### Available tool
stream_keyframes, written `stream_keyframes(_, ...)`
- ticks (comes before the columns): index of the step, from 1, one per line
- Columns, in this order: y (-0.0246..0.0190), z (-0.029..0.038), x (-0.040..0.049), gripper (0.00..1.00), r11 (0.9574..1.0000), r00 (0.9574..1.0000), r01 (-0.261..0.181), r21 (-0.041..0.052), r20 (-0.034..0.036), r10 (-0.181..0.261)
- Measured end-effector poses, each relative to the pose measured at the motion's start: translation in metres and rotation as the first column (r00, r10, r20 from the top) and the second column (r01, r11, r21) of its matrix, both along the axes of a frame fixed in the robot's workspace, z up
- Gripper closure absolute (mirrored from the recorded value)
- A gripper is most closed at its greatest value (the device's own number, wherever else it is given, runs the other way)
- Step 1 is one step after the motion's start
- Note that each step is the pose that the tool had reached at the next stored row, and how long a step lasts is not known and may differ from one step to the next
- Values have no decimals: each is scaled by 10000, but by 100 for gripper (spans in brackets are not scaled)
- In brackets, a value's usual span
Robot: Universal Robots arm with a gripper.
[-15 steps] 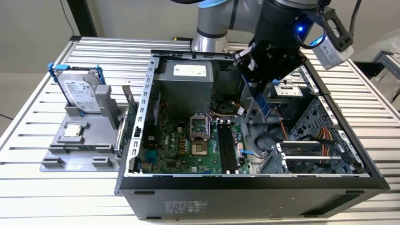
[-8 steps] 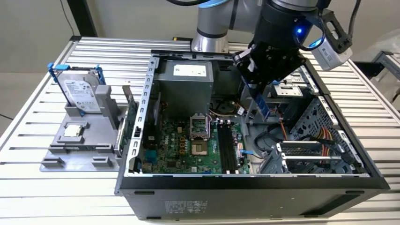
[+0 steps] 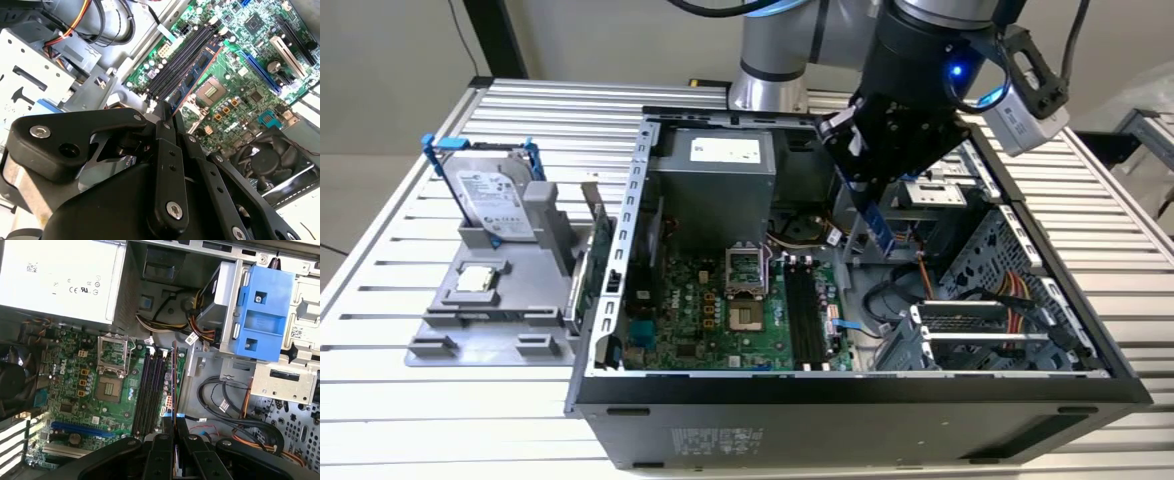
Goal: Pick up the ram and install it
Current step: 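Insert the ram into the slot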
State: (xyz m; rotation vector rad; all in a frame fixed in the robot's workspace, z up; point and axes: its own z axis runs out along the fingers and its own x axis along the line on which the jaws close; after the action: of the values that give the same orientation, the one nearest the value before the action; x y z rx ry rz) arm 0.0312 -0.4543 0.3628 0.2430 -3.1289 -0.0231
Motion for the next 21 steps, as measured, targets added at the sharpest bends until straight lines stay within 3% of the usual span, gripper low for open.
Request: stream_keyframes(21, 0, -75, 0, 100, 10000, 10000, 10, -3, 3, -10)
